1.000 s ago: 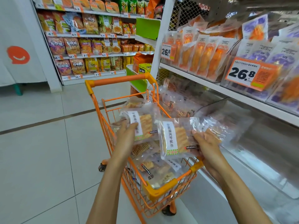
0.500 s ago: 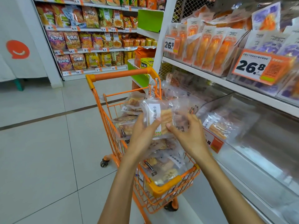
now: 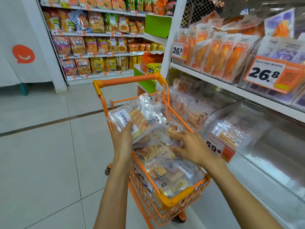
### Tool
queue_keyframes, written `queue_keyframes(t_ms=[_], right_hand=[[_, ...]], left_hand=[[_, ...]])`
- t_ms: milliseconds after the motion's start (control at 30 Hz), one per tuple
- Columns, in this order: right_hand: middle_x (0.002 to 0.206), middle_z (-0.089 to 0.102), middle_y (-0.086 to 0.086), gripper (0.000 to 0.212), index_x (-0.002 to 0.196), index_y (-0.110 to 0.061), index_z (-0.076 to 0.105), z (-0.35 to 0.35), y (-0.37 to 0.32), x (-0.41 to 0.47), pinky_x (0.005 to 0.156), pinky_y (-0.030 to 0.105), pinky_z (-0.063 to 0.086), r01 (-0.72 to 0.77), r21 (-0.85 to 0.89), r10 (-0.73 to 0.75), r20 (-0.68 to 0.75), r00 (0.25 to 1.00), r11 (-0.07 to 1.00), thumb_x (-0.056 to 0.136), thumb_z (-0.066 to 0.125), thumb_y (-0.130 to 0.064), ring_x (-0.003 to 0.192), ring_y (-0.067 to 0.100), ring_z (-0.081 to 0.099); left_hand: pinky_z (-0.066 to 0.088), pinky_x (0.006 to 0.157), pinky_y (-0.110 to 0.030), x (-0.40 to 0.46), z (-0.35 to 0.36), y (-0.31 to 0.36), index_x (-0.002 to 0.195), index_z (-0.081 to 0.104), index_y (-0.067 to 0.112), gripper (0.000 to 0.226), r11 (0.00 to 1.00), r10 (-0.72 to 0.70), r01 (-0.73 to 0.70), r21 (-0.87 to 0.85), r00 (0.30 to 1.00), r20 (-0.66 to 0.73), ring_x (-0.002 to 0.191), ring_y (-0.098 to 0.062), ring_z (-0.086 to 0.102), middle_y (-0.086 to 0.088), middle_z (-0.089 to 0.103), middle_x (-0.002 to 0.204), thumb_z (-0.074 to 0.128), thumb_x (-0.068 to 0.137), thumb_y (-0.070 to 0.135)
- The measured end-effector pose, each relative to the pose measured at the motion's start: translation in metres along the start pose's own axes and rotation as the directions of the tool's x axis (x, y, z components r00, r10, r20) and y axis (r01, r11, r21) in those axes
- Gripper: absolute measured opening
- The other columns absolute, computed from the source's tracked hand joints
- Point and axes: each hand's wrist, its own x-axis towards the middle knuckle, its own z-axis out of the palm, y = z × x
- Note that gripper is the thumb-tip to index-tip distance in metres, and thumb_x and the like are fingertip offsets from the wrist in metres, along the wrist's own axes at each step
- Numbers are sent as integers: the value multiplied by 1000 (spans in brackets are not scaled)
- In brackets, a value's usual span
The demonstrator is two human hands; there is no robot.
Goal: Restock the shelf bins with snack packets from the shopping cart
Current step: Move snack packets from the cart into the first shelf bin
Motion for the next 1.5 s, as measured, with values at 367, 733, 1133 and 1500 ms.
queue_keyframes(t_ms=[367, 733, 1133, 1500], right_hand=[[75, 63, -9, 18, 97, -13, 61, -42, 24, -58, 53, 16, 42, -65, 722, 562, -476, 676, 689, 99, 44, -10, 57, 0, 53], [63, 66, -8, 20, 98, -12, 64, -49, 2, -57, 43, 11, 36, 5, 998, 538, -40, 842, 68, 100, 45, -14, 44, -2, 48], [76, 63, 0, 18, 105, -14, 60, -34, -23, -60, 56, 15, 41, -86, 804, 522, -296, 800, 588, 100, 42, -17, 54, -2, 55], [121, 64, 1, 45, 129, -18, 51, -102, 84, -81, 76, 16, 51, -269, 890, 434, 91, 896, 369, 87, 67, -18, 100, 11, 64]], left_hand=[[50, 76, -30, -8, 6, 3, 122, 52, 21, 26, 996, 10, -15, 82, 999, 53, 84, -13, 63, 2, 64, 99, 51, 97, 18], [48, 63, -27, -29, 43, -11, 115, 56, 6, 21, 939, -330, 270, 214, 885, 329, 66, -11, 57, 0, 60, 75, 43, 99, 9], [55, 67, -23, -39, 58, -20, 99, 60, 27, 15, 976, -170, 82, 200, 866, 470, 61, 2, 65, 18, 68, 70, 50, 95, 38], [39, 104, -23, -43, 135, -28, 138, 45, 22, 59, 845, -35, -412, 339, 591, 806, 121, -4, 54, 9, 59, 130, 49, 88, 53]])
